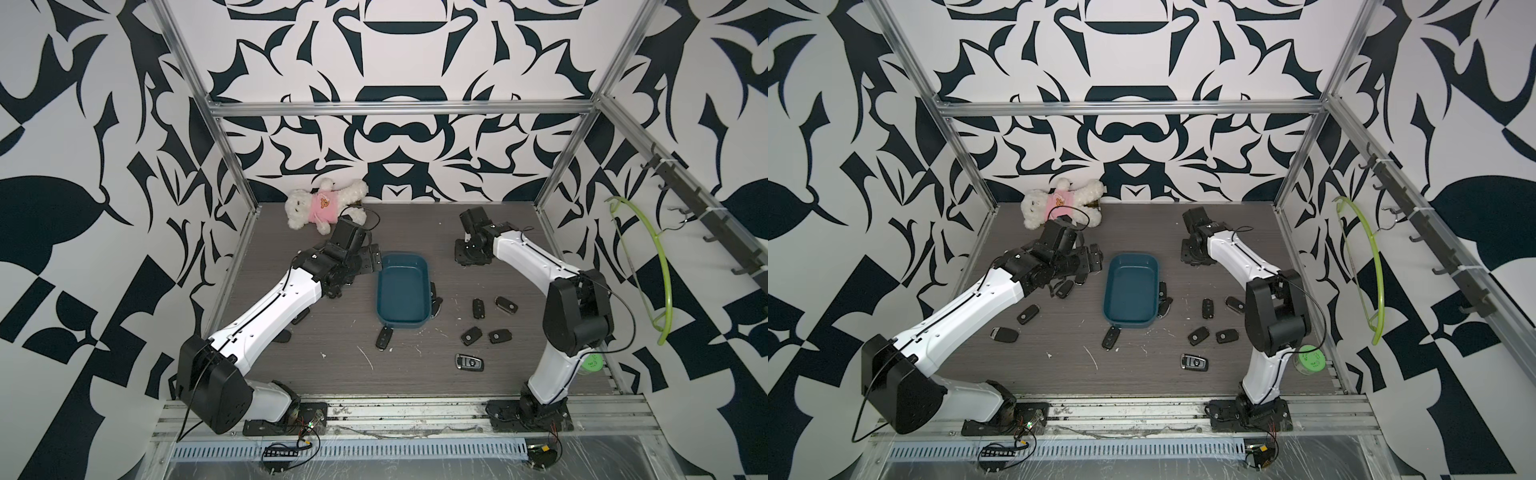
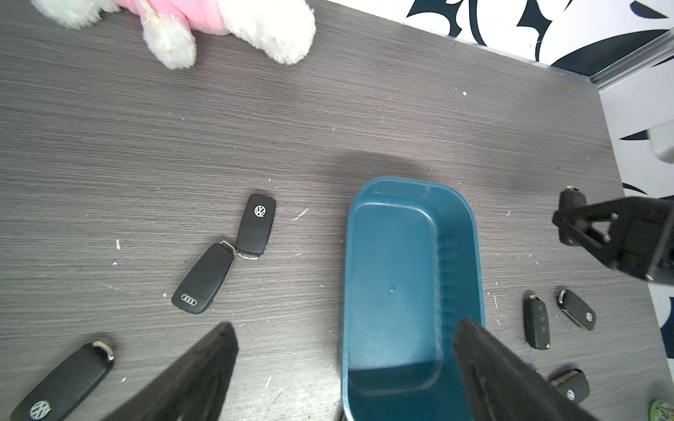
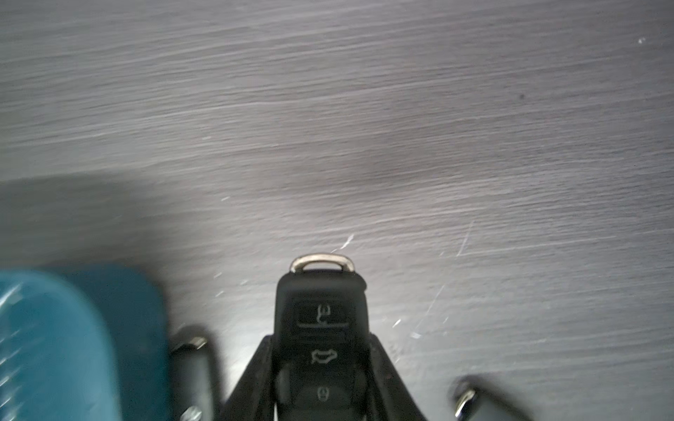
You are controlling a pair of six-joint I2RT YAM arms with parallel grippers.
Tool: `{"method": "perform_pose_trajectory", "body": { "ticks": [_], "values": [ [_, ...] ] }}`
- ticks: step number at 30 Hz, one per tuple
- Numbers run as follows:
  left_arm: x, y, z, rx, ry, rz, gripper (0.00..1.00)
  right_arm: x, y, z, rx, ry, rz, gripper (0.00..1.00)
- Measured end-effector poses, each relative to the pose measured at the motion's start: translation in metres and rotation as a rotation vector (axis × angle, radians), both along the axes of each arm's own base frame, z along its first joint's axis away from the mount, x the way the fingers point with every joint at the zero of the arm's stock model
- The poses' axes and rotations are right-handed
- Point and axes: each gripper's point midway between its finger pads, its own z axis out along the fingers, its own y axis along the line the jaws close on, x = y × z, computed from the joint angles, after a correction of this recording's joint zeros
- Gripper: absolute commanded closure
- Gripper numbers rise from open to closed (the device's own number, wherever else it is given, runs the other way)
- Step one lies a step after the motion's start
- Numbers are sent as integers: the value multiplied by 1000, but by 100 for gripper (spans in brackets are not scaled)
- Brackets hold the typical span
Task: Place the car key into the storage box
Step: Pick up the car key from the center of the board, then place the car key in the storage box.
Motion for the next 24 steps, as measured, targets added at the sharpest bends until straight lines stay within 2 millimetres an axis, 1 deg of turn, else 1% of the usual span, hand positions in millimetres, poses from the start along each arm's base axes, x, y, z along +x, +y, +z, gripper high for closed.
{"method": "perform_pose_trajectory", "body": {
  "ticks": [2,8,11,14,17,20,24],
  "values": [
    [0,3,0,-4,-1,2,1,-9,19,8,5,-11,22,72],
    [0,13,2,-15,-14,5,1,-29,70,19,1,-23,71,72],
    [1,18,4,-26,-18,8,1,-32,95,22,3,-32,92,72],
    [1,23,2,-28,-14,10,1,-28,119,20,1,-38,112,72],
    [-2,27,-2,-24,-9,14,1,-22,139,10,-10,-27,118,72],
    [-9,30,-4,-29,-3,14,1,-16,152,-9,-30,-4,120,73],
    [-16,34,5,-43,-25,15,1,-17,156,-37,-64,43,109,73]
  ]
}}
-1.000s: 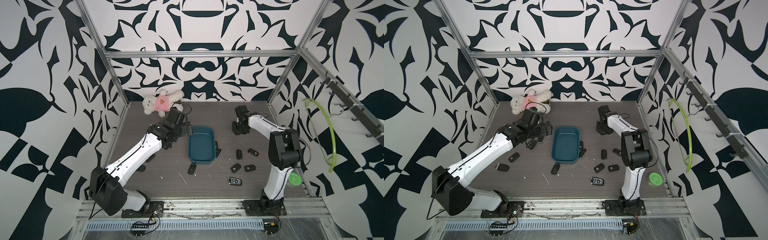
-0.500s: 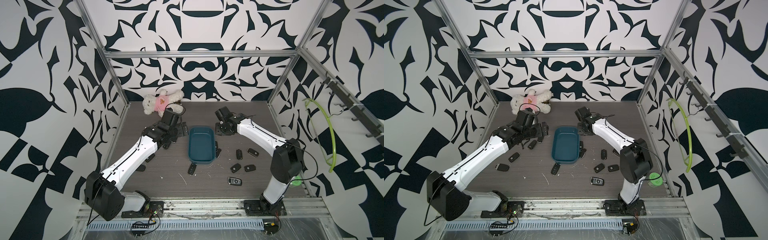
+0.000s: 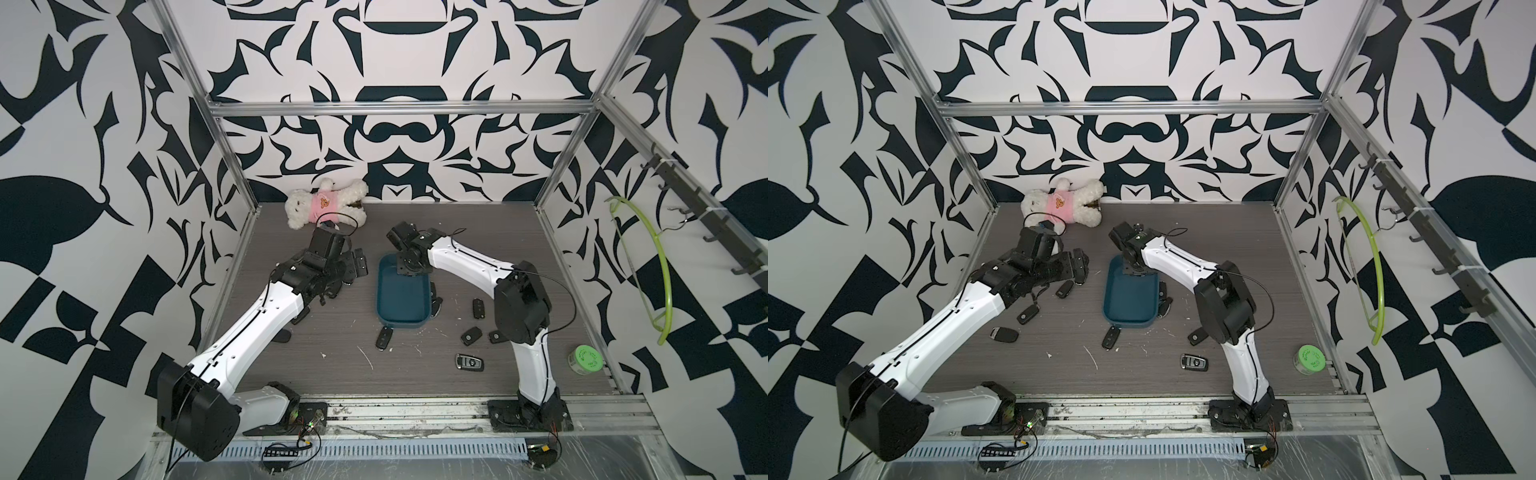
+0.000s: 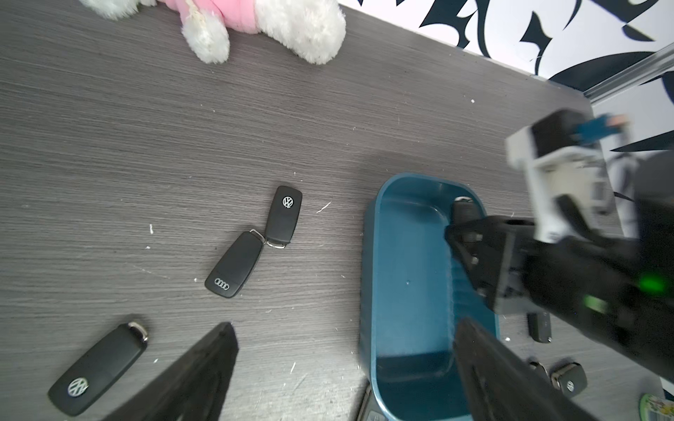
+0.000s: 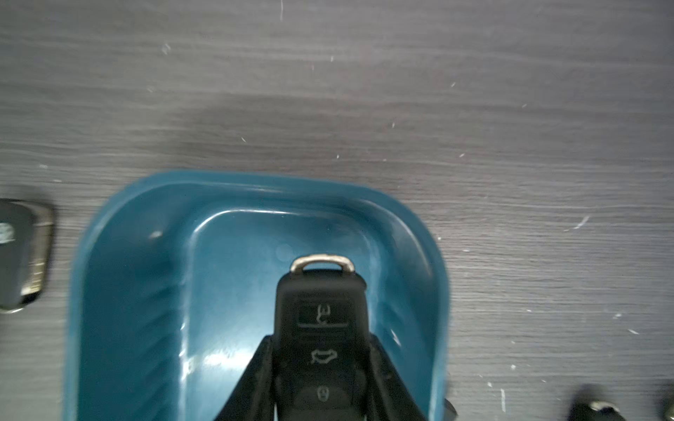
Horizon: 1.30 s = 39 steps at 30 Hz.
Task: Place the car key into the storage box
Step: Place the car key in the storage box.
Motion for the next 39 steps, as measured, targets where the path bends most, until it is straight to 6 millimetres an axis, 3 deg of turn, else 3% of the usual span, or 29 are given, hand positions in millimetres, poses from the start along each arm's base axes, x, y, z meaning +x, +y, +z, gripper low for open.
{"method": "perform_pose_trajectory", "body": {
  "ticks": [6,17,21,32,36,39],
  "values": [
    [-2,1,6,-8,-15,1,1,-1,-5,-29,-54,42,-12,73],
    [-2,1,5,-7,-12,1,1,3,-15,-48,-103,59,-32,72],
    [-2,2,1,0,-13,2,1,4,-14,-53,-108,65,-33,63],
    [0,2,1,12,-24,-9,1,6,-13,-48,-101,57,-49,48],
    [1,0,0,12,-28,-18,1,7,-13,-38,-91,44,-50,47],
    [4,-2,-4,19,-21,-25,1,7,-12,-21,-66,18,-51,40]
  ]
}}
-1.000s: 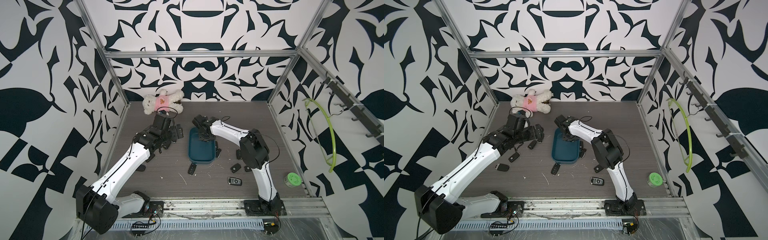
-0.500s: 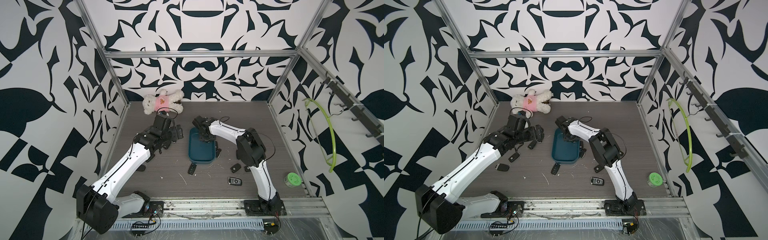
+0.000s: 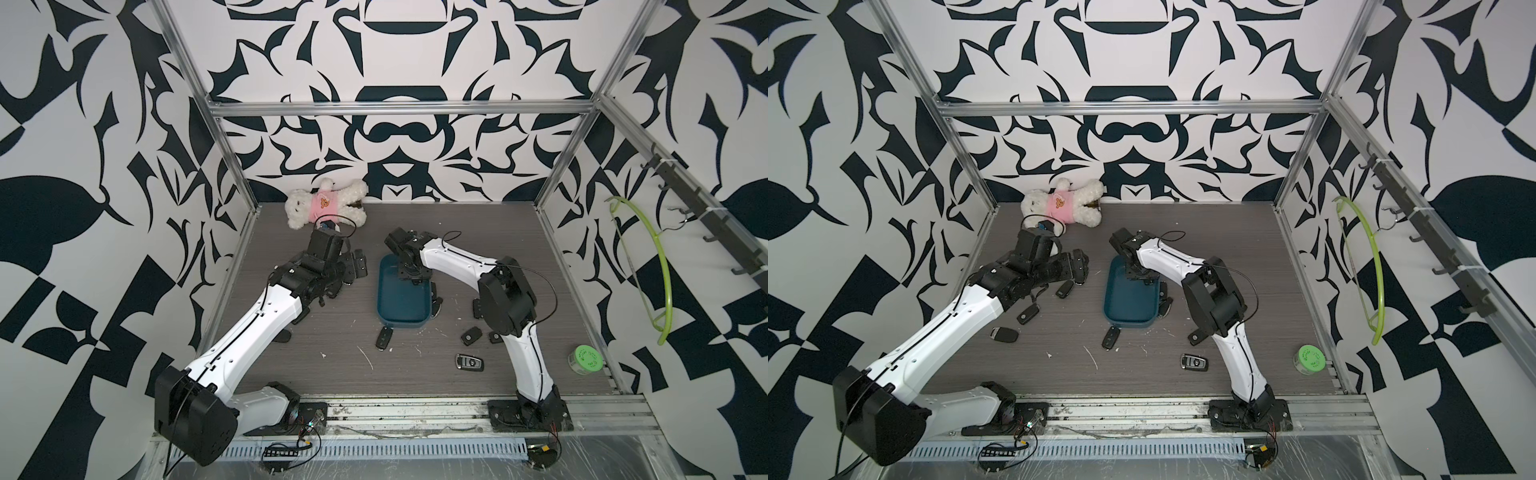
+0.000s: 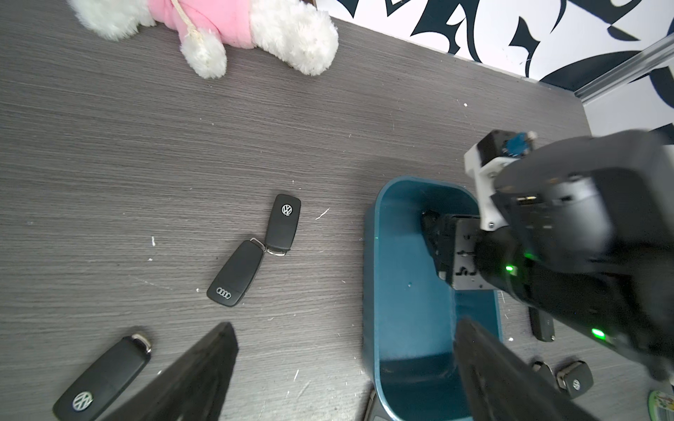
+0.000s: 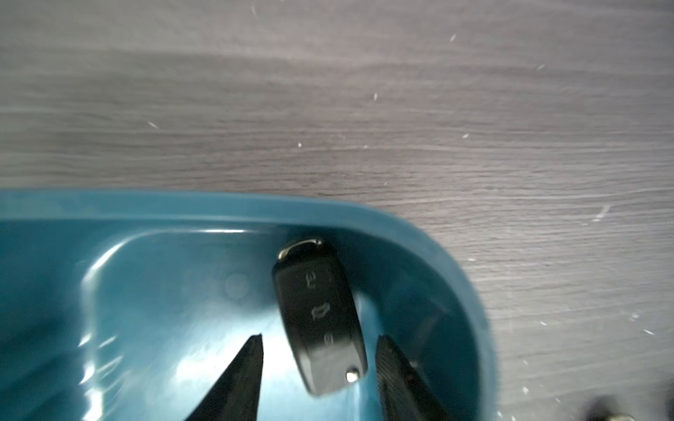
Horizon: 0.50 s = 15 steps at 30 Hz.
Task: Place the car key into the storage box
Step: Place the car key in the storage box.
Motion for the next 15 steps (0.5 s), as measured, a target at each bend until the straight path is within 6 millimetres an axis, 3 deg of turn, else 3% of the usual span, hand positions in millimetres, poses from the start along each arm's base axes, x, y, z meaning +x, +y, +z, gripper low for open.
{"method": "perform_pose_trajectory", "body": {
  "ticks": [7,9,15],
  "values": [
    [13,2,-21,27,42,5,1,-6,1,60,115,-106,26,17],
    [19,6,-33,37,72,19,1,-8,3,73,150,-133,32,2],
    [37,15,-67,76,158,37,2,-15,0,95,197,-182,59,1]
  ]
}}
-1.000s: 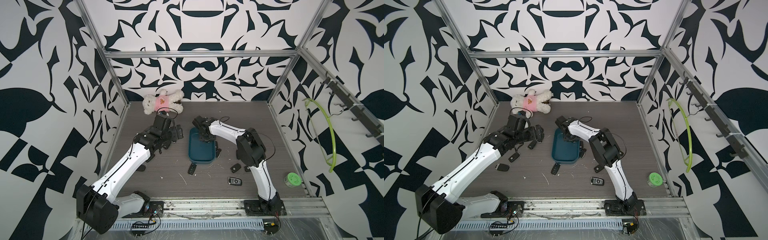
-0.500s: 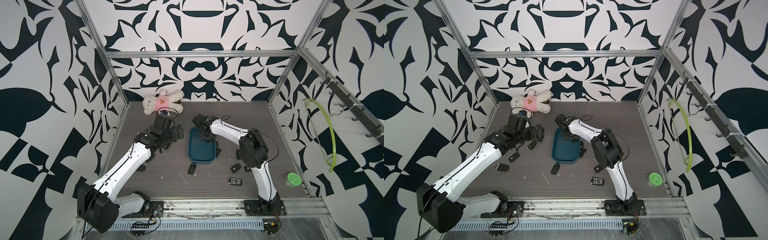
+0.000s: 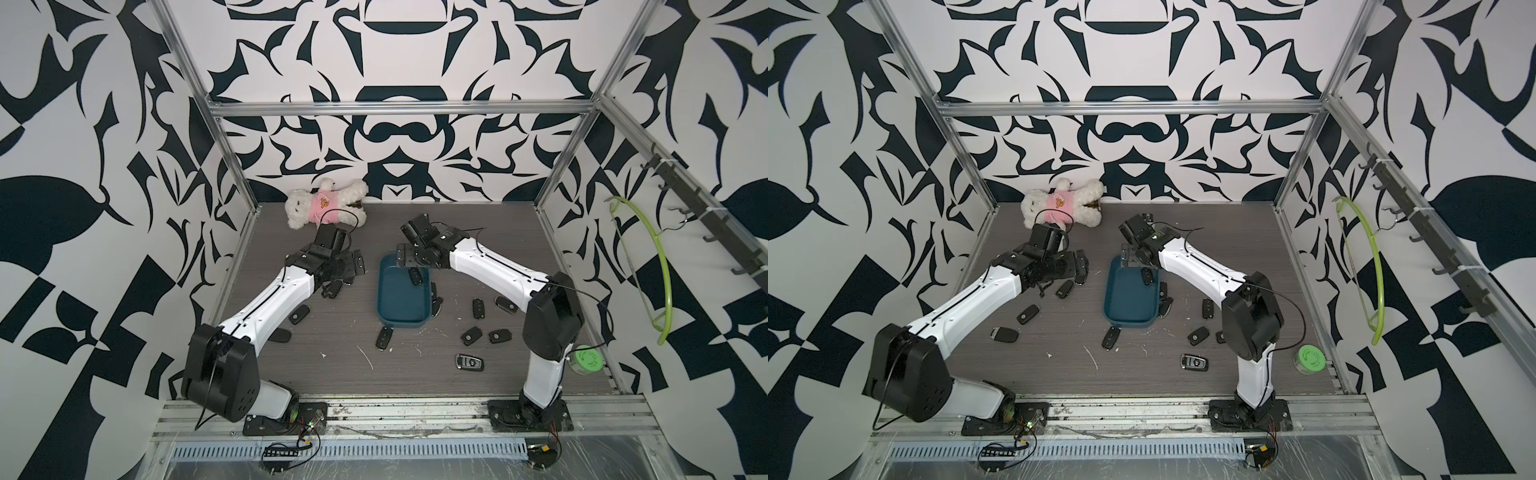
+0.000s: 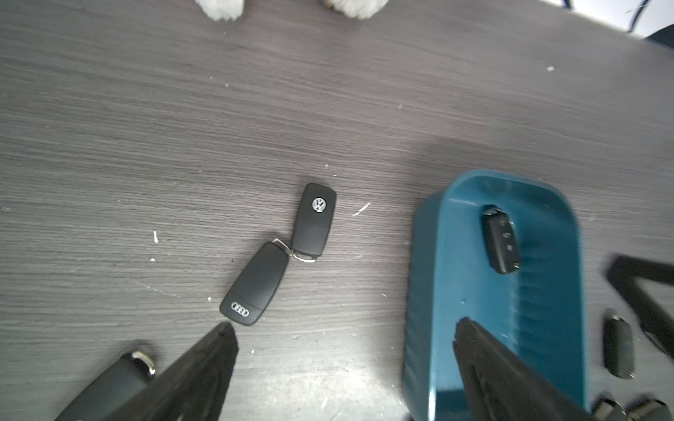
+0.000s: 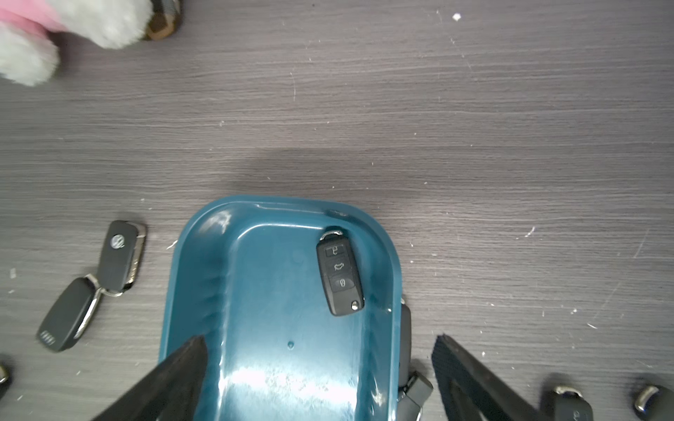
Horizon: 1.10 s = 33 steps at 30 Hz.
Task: Place the car key into the storage box
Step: Place the car key in the storage box, then pick up the car key from the center of the board.
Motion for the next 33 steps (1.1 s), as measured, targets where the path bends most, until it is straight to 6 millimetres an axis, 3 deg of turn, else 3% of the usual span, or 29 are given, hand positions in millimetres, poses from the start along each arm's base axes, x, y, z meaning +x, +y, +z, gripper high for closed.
{"method": "perform_pose_trajectory", "body": {
  "ticks": [3,8,17,23,28,33],
  "values": [
    [12,-2,-12,29,29,-11,8,-5,-4,9,11,-21,5,1],
    [30,-8,-30,65,65,-41,27,-11,-11,27,25,-60,11,1],
    [46,-5,-81,123,173,-62,28,-21,-25,44,33,-108,0,1],
    [51,3,-113,152,239,-56,28,-23,-28,43,28,-110,-4,1],
    [53,7,-124,165,264,-59,31,-23,-28,42,26,-108,-4,1],
    [60,5,-126,168,261,-63,43,-23,-28,42,26,-108,-3,1]
  ]
}}
